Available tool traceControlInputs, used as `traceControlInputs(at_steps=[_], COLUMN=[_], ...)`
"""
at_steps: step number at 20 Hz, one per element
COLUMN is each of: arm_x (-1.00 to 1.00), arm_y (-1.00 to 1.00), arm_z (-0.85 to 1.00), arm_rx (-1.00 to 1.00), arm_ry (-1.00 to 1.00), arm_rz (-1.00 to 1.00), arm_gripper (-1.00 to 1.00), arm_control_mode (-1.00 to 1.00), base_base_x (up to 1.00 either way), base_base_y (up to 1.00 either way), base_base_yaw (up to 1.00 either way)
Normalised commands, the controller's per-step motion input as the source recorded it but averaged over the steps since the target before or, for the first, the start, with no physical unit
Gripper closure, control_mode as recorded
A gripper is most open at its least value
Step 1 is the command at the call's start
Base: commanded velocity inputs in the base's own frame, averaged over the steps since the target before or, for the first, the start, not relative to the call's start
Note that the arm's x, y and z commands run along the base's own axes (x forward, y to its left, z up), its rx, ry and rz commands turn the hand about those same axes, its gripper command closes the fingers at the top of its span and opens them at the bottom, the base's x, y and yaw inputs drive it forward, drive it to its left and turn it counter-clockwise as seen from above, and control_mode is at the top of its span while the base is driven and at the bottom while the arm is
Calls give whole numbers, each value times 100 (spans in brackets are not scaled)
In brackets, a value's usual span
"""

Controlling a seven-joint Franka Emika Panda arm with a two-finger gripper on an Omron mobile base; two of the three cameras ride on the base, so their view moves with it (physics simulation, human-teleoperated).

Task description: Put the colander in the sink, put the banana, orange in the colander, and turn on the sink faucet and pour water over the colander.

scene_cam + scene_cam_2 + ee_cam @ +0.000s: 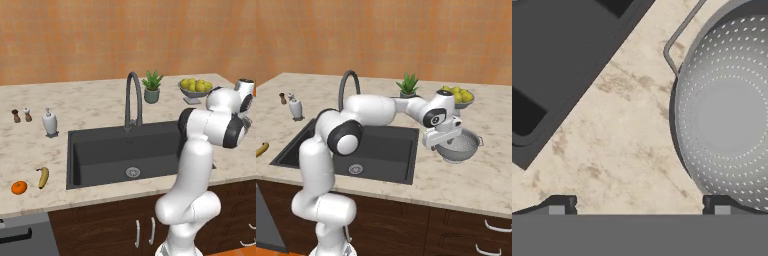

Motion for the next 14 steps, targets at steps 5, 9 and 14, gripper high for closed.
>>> traceControlInputs(at_steps=[5,9,14], arm_x=[35,29,49], arm_y=[-1,-14,-21], arm_z=[-24,-27,-17], arm_rx=[-4,-2,0], arm_ry=[0,1,3], arm_rz=[5,5,6], arm_gripper=[-100,-100,-100], arm_control_mode=[-100,-100,-100], base_base_x=[0,0,0], base_base_y=[0,0,0], base_base_yaw=[0,0,0])
